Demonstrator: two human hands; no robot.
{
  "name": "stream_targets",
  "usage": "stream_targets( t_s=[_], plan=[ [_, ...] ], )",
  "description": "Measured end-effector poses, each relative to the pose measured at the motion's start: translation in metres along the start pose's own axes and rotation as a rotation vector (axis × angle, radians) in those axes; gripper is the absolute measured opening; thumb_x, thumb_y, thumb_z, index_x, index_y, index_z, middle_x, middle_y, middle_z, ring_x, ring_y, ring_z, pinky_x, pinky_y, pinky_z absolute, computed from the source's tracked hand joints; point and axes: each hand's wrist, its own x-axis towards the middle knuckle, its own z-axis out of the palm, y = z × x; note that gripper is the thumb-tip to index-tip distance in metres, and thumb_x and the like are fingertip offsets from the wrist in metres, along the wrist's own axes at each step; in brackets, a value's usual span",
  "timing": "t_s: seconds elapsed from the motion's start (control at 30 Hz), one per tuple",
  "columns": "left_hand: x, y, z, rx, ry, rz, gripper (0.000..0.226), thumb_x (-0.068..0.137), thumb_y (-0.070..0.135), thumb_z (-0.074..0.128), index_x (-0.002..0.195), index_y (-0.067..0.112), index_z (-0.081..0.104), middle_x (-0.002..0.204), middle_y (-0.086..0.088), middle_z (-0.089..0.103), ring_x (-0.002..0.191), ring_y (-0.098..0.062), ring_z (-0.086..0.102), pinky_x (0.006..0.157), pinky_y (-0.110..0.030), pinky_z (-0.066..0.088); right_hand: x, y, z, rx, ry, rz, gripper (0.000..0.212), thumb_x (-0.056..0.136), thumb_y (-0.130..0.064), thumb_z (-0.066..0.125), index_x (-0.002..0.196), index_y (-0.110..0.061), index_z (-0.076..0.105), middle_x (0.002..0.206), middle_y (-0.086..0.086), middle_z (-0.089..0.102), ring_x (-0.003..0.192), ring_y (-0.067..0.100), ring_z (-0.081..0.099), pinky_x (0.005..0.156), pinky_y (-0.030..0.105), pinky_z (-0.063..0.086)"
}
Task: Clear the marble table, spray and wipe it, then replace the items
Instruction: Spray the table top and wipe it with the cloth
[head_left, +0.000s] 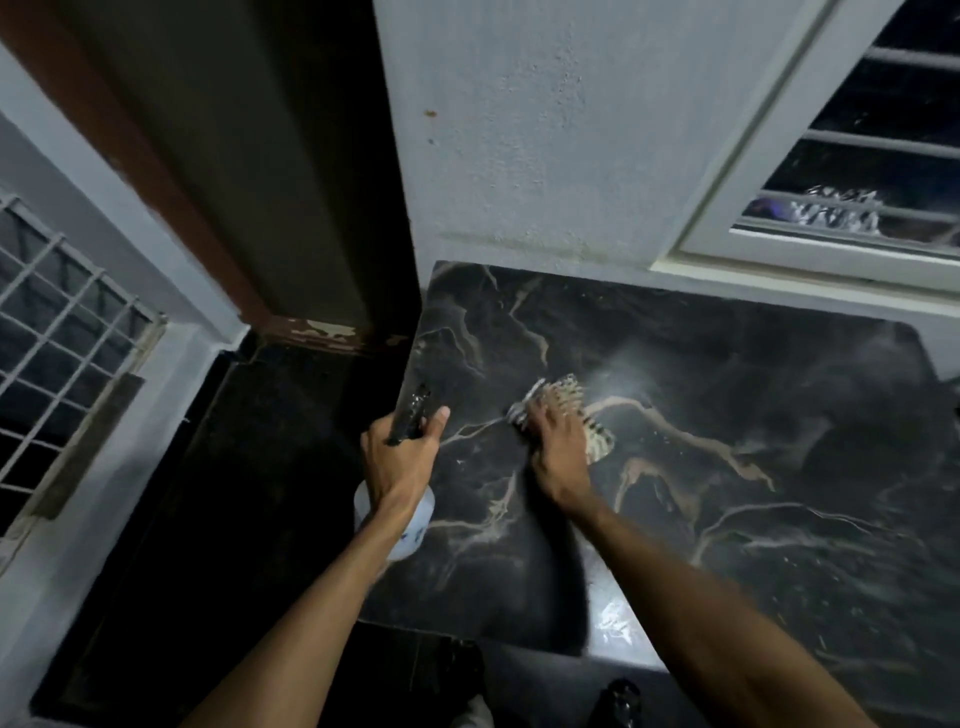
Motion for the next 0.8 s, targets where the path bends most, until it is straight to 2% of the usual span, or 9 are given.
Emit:
stream_targets(
  t_s=[0.1, 0.13, 0.17, 0.27, 0.3, 0.43, 0.5, 0.67, 0.8],
  plan=[
    [-0.034, 0.015, 0.024, 0.023, -0.050, 0.017, 0.040, 0.082, 0.037, 0.080, 0.060, 0.007, 0.065, 0.059, -0.002, 0.065, 0.069, -0.024, 0.065, 0.070, -0.034, 0.051, -0.075, 0.021, -0.007, -0.076, -0.195, -0.354, 0.076, 0.075, -0.010, 0.046, 0.150, -0.019, 0.042, 0.165, 0.006, 0.022, 0.153, 0.028, 0.013, 0.124, 0.040, 0.008],
    [-0.044, 0.018, 0.032, 0.033, -0.061, 0.039, 0.040, 0.082, 0.036, 0.080, 0.059, 0.007, 0.064, 0.060, -0.003, 0.066, 0.068, -0.023, 0.064, 0.070, -0.035, 0.052, -0.088, 0.040, -0.014, -0.087, -0.207, -0.381, 0.080, 0.072, -0.009, 0.047, 0.150, -0.021, 0.042, 0.165, 0.003, 0.023, 0.153, 0.026, 0.014, 0.124, 0.037, 0.009],
    [-0.057, 0.023, 0.043, 0.032, -0.081, 0.068, 0.038, 0.082, 0.034, 0.080, 0.060, 0.007, 0.064, 0.062, -0.003, 0.067, 0.066, -0.020, 0.064, 0.070, -0.034, 0.052, -0.097, 0.064, -0.026, -0.082, -0.148, -0.306, 0.081, 0.069, -0.007, 0.048, 0.149, -0.022, 0.045, 0.164, 0.002, 0.024, 0.152, 0.028, 0.020, 0.124, 0.039, 0.014],
    [-0.095, 0.036, 0.072, 0.023, -0.143, 0.123, 0.028, 0.084, 0.028, 0.079, 0.072, 0.005, 0.071, 0.073, 0.003, 0.069, 0.073, -0.015, 0.062, 0.076, -0.029, 0.047, -0.115, 0.122, -0.059, 0.022, 0.091, 0.191, 0.080, 0.064, -0.008, 0.051, 0.143, -0.020, 0.051, 0.160, 0.005, 0.032, 0.146, 0.035, 0.033, 0.119, 0.048, 0.026],
    [-0.108, 0.039, 0.085, 0.026, -0.167, 0.116, 0.028, 0.084, 0.030, 0.079, 0.073, 0.005, 0.071, 0.074, 0.002, 0.070, 0.077, -0.017, 0.064, 0.077, -0.029, 0.048, -0.126, 0.130, -0.062, 0.041, 0.123, 0.239, 0.082, 0.062, -0.006, 0.051, 0.143, -0.018, 0.051, 0.160, 0.008, 0.032, 0.146, 0.038, 0.032, 0.119, 0.050, 0.026],
    [-0.161, 0.044, 0.133, 0.062, -0.229, 0.086, 0.031, 0.082, 0.038, 0.080, 0.067, 0.013, 0.070, 0.071, -0.005, 0.072, 0.080, -0.031, 0.068, 0.076, -0.044, 0.056, -0.205, 0.115, -0.042, -0.001, -0.051, -0.183, 0.077, 0.072, -0.007, 0.052, 0.148, -0.021, 0.046, 0.164, 0.006, 0.026, 0.152, 0.033, 0.020, 0.123, 0.047, 0.015],
    [-0.195, 0.052, 0.155, 0.092, -0.255, 0.114, 0.031, 0.084, 0.036, 0.079, 0.066, 0.012, 0.068, 0.067, -0.002, 0.069, 0.078, -0.030, 0.067, 0.076, -0.040, 0.053, -0.245, 0.139, -0.053, -0.007, -0.070, -0.242, 0.083, 0.069, -0.005, 0.055, 0.148, -0.024, 0.044, 0.164, 0.002, 0.025, 0.152, 0.031, 0.020, 0.123, 0.044, 0.017],
    [-0.264, 0.057, 0.195, 0.158, -0.313, 0.152, 0.043, 0.082, 0.033, 0.081, 0.052, 0.021, 0.052, 0.054, 0.002, 0.056, 0.064, -0.027, 0.062, 0.067, -0.034, 0.049, -0.287, 0.261, -0.122, 0.063, 0.203, 0.312, 0.077, 0.065, -0.003, 0.052, 0.141, -0.019, 0.055, 0.159, 0.007, 0.036, 0.146, 0.031, 0.034, 0.116, 0.049, 0.033],
    [-0.308, 0.056, 0.217, 0.188, -0.325, 0.152, 0.052, 0.083, 0.032, 0.080, 0.046, 0.022, 0.044, 0.047, 0.007, 0.048, 0.054, -0.023, 0.055, 0.062, -0.031, 0.043, -0.299, 0.298, -0.153, 0.071, 0.315, 0.474, 0.075, 0.068, 0.003, 0.052, 0.141, -0.016, 0.054, 0.158, 0.012, 0.037, 0.146, 0.037, 0.031, 0.118, 0.052, 0.030]
  ],
)
